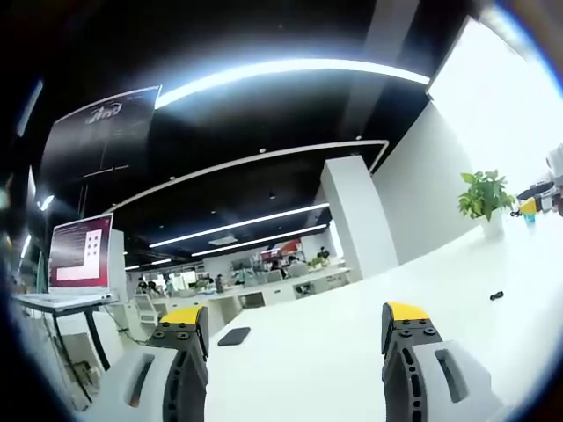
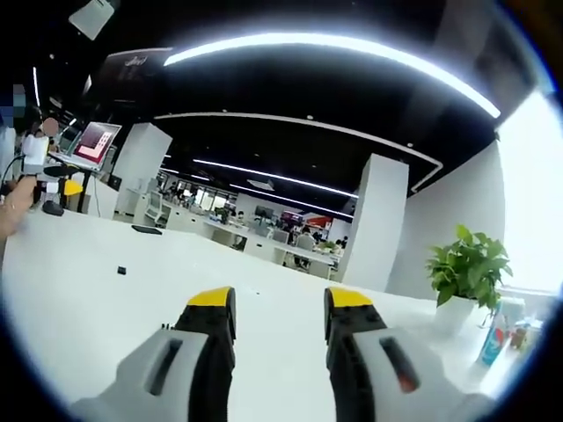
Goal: Snap the two parts of the plastic buckle together until the buckle closes and remains connected.
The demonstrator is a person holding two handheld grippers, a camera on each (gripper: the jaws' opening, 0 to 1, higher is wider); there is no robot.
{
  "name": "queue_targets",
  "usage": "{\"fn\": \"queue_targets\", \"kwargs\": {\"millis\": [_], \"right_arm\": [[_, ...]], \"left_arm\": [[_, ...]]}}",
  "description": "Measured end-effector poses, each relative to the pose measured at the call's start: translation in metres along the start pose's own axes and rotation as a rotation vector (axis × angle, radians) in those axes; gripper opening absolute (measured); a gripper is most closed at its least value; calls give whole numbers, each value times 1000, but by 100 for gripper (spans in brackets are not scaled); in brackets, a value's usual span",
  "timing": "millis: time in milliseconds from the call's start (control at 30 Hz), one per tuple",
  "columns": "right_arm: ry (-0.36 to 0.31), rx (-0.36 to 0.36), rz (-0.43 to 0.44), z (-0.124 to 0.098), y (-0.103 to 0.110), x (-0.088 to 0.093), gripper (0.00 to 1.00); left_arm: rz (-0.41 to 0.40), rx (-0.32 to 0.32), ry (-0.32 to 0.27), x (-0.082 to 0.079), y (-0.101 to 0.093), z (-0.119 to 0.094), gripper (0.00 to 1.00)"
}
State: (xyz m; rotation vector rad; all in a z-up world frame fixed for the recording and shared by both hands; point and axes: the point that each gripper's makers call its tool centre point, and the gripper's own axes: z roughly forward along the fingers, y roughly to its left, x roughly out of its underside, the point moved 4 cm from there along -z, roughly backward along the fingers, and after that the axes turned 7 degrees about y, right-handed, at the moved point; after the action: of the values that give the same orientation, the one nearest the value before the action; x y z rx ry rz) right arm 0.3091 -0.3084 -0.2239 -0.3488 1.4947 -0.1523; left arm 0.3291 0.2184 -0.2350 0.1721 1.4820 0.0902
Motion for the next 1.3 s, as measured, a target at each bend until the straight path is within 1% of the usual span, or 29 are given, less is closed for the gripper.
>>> {"fn": "queue_targets", "kwargs": {"millis": [133, 267, 367, 667, 833, 1000, 1200, 1300], "right_arm": [[2, 3, 9, 1, 0, 1, 39], [27, 0, 2, 3, 1, 5, 39], [29, -2, 0, 3, 2, 6, 39], [27, -6, 1, 2, 3, 5, 37], [25, -10, -1, 2, 4, 5, 37], [21, -9, 0, 1, 5, 4, 37], [17, -5, -2, 0, 4, 3, 37], [14, -8, -3, 0, 5, 2, 37]], "left_arm": [[0, -3, -2, -1, 4, -1, 82], [-20, 22, -6, -1, 4, -1, 81], [-25, 33, 0, -1, 3, 0, 80], [-30, 29, 4, -1, 7, -1, 78], [-14, 16, 12, -2, 8, -1, 78], [-24, 27, 21, -2, 8, -2, 78], [-19, 24, 16, -8, 7, -5, 77], [-2, 8, 10, -12, 6, -7, 77]]}}
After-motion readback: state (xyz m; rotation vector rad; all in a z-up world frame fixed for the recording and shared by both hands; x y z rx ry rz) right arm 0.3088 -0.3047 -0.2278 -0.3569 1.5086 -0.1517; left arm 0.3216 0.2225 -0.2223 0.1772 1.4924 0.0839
